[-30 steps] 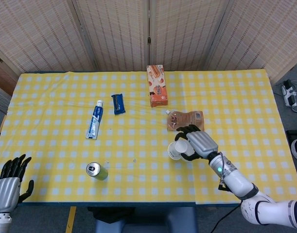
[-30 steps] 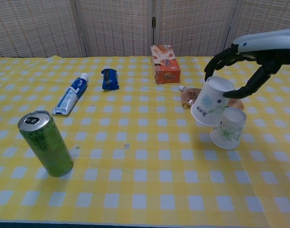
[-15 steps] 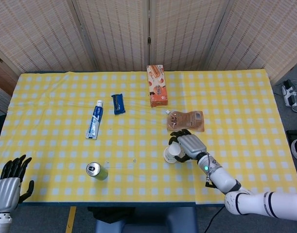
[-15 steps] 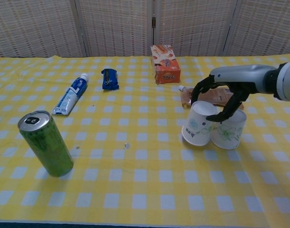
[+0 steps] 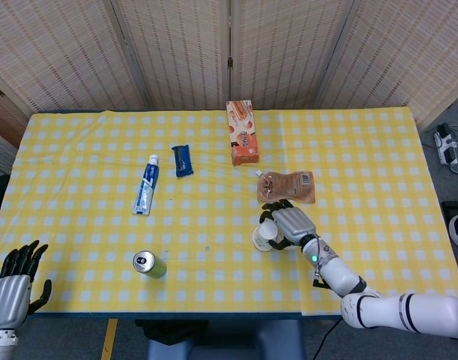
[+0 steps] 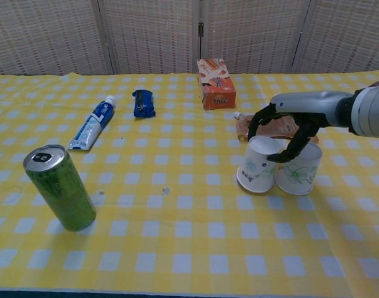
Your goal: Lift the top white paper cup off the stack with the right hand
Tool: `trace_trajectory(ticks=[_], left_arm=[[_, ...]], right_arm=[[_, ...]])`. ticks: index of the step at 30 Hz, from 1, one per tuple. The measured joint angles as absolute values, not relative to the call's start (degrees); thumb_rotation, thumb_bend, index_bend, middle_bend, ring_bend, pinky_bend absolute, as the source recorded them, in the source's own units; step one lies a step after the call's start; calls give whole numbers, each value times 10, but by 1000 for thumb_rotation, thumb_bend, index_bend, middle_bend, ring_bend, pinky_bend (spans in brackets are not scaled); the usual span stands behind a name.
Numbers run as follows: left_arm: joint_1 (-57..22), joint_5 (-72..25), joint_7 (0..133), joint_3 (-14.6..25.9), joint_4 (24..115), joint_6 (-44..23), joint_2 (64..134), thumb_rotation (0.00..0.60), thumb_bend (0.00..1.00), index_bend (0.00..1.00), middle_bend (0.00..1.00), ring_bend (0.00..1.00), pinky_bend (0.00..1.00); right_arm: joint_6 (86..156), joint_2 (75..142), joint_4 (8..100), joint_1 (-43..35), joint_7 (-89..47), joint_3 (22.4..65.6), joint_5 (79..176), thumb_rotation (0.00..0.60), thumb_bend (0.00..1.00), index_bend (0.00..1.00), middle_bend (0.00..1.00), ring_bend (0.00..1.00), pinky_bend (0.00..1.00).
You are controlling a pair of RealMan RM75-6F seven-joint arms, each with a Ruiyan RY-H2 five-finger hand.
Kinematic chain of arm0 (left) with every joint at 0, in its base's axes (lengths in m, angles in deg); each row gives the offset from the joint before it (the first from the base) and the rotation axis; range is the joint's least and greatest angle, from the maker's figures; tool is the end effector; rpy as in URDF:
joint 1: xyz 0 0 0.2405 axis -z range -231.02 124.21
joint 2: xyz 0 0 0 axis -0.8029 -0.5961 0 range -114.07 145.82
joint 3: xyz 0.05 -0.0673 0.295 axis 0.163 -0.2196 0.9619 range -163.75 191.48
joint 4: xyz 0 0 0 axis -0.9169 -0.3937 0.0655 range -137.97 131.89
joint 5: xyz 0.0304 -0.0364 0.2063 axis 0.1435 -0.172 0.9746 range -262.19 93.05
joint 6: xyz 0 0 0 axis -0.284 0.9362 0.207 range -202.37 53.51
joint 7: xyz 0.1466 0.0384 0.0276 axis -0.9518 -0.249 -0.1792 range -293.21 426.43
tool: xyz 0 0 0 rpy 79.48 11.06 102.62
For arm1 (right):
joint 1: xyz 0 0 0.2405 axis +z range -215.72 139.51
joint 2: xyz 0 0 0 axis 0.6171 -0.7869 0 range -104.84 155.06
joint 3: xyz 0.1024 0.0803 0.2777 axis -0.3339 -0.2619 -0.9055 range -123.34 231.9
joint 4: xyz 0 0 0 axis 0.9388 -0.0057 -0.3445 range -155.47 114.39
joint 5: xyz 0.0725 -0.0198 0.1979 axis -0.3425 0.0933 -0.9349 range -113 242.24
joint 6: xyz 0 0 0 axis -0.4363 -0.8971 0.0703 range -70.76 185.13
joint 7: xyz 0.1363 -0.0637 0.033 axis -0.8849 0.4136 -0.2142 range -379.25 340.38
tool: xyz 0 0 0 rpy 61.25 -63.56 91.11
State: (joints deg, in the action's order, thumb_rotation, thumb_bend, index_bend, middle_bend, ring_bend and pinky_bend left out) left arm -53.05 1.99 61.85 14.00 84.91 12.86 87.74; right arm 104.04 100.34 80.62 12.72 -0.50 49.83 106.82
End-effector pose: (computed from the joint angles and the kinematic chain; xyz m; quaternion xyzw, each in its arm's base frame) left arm -0.3748 0.1555 0.1332 -0.5905 -0.4053 -0.3554 0.6006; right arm -0.1733 -0.3720 0.0142 0.7464 -0.4976 0.2740 0.3467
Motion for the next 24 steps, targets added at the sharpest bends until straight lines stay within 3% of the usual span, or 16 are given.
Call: trace_trajectory(ticks=[7,16,24], left_arm=[[-529,19,622,140,845,126,880,600,561,135,66,36,0],[-524,20,618,134,849,124,881,600,561,135,66,37,0],[-520,20,616,129,851,126,880,600,561,135,66,37,0]], right_arm=[[1037,1002,805,127,-9,501,1070,600,393,222,154,110,26],[1056,965,839,98,-45,497,1131,600,392,172,140,113,26],[1199,909,868,0,-77,518,1268,600,393,170,87,99,26]])
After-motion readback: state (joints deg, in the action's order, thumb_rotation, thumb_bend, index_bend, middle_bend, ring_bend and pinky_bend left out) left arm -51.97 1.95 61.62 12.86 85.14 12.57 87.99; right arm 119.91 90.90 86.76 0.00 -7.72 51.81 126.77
